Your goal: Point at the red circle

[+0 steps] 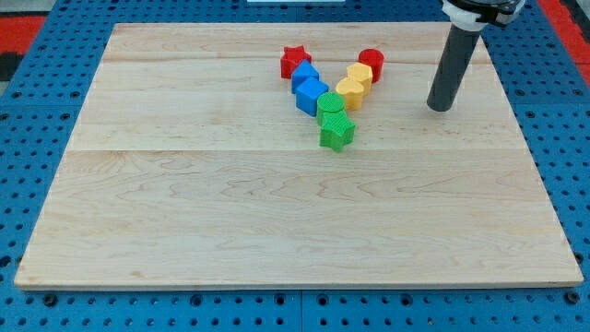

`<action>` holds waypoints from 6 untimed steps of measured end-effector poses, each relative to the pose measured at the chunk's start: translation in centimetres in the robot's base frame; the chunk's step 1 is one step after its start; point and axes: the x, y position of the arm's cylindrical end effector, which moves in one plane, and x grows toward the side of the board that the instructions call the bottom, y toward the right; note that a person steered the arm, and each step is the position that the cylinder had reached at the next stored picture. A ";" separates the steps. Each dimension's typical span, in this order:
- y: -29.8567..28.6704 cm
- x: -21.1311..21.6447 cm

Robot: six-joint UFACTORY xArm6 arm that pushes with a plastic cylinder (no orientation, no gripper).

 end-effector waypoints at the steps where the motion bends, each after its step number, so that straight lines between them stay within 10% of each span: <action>1: 0.0 0.0; 6: -2.6 -8.9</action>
